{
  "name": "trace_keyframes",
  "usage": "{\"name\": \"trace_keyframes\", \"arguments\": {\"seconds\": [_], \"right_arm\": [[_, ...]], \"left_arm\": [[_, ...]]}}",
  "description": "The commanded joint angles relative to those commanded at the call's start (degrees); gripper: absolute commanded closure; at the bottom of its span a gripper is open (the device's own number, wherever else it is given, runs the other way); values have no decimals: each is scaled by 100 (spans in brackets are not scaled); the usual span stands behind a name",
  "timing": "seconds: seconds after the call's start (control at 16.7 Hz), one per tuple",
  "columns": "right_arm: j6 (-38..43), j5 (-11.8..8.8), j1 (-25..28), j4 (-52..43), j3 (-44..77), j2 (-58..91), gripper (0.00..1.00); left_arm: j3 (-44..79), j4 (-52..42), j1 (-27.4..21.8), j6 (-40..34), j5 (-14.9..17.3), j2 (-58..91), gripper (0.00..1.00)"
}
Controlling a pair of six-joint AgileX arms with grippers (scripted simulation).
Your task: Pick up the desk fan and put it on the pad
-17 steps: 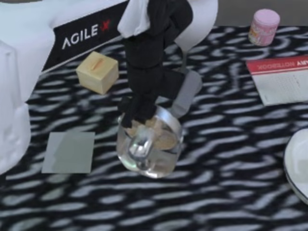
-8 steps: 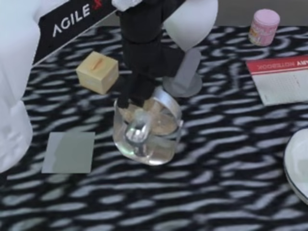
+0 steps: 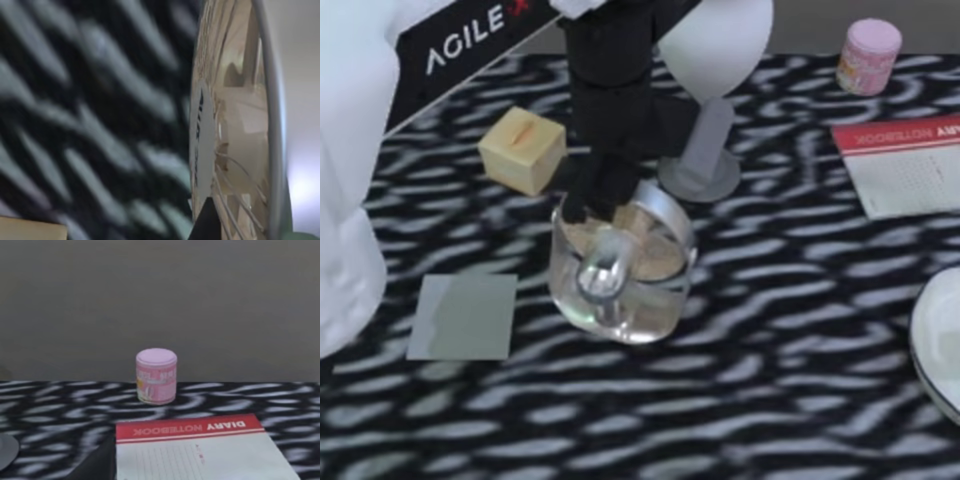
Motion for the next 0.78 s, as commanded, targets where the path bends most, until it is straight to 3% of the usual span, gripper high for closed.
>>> {"name": "trace_keyframes", "arguments": {"seconds": [0.18,0.36,0.54,0.78], "right_arm": [[0,0,0,0,0,0,0],[0,0,0,0,0,0,0],[0,0,0,0,0,0,0],[0,0,0,0,0,0,0]], "left_arm": [[-197,-134,40,-665,-91,-56,100],[-453,-285,146,-1857,-209,-180,100],[-719,-393,310,-3574,-318,-378,100],[-1089,-409,588,-6554,-418,-755,100]]}}
